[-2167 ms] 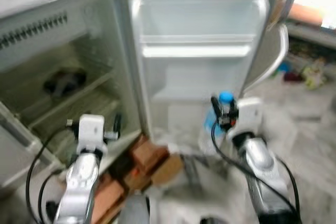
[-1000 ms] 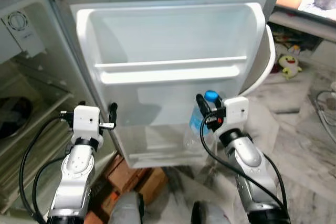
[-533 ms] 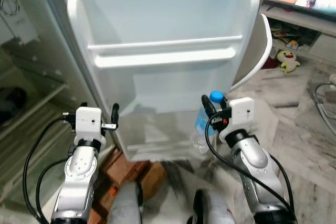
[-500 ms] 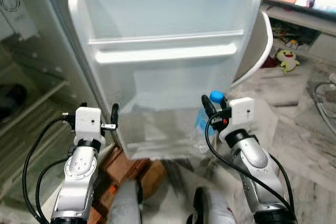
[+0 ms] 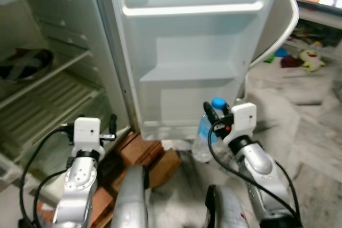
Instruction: Restocking fridge
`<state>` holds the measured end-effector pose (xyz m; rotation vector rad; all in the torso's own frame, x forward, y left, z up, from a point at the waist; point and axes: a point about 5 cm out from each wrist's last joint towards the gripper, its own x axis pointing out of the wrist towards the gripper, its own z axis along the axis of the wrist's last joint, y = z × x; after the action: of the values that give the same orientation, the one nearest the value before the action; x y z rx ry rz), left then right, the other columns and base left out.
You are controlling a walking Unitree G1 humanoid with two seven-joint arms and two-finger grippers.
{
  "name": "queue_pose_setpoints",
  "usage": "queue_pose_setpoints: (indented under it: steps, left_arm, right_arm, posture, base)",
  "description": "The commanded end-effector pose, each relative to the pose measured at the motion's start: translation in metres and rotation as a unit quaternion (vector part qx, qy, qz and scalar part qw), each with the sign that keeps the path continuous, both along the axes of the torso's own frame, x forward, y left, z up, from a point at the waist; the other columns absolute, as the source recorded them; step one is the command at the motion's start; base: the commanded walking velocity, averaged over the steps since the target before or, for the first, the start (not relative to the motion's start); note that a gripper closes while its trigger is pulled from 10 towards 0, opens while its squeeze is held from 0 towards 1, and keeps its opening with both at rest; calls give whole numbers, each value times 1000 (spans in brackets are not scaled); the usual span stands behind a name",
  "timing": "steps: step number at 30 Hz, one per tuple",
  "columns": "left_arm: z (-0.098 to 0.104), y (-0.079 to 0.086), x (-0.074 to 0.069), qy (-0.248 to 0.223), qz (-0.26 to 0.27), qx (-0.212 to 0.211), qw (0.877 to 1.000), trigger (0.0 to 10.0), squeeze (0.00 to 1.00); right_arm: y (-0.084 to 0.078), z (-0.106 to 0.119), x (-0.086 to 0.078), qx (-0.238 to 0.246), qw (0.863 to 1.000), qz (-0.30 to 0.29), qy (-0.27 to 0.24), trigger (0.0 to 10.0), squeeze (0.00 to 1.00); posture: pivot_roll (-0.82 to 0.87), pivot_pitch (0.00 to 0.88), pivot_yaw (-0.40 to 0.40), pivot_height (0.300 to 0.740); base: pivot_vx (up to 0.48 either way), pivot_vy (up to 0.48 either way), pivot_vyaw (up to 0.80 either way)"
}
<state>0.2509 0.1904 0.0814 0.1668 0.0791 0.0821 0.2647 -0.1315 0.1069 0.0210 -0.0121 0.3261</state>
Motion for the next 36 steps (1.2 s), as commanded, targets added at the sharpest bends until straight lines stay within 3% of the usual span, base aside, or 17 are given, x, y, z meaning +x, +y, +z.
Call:
queue_pose_setpoints:
  steps: [1, 25, 36]
  left_arm:
    - [9, -4, 4, -19, -10, 6, 1000, 10000, 0]
    - [8, -4, 5, -16, -11, 7, 1000, 10000, 0]
    - [9, -4, 5, -18, -6, 3, 1000, 10000, 0]
  right_arm:
    - [-4, 13, 3, -3, 1000, -3, -29, 10000, 0]
    - [1, 15, 3, -19, 999, 28, -40, 10000, 0]
    - [3, 14, 2, -19, 998, 40, -37, 10000, 0]
  posture:
    - [91, 37, -16, 591]
    - [91, 32, -16, 591]
    - [91, 34, -19, 591]
  base:
    - [0, 0, 0]
    - [395, 0, 0]
    - [0, 0, 343]
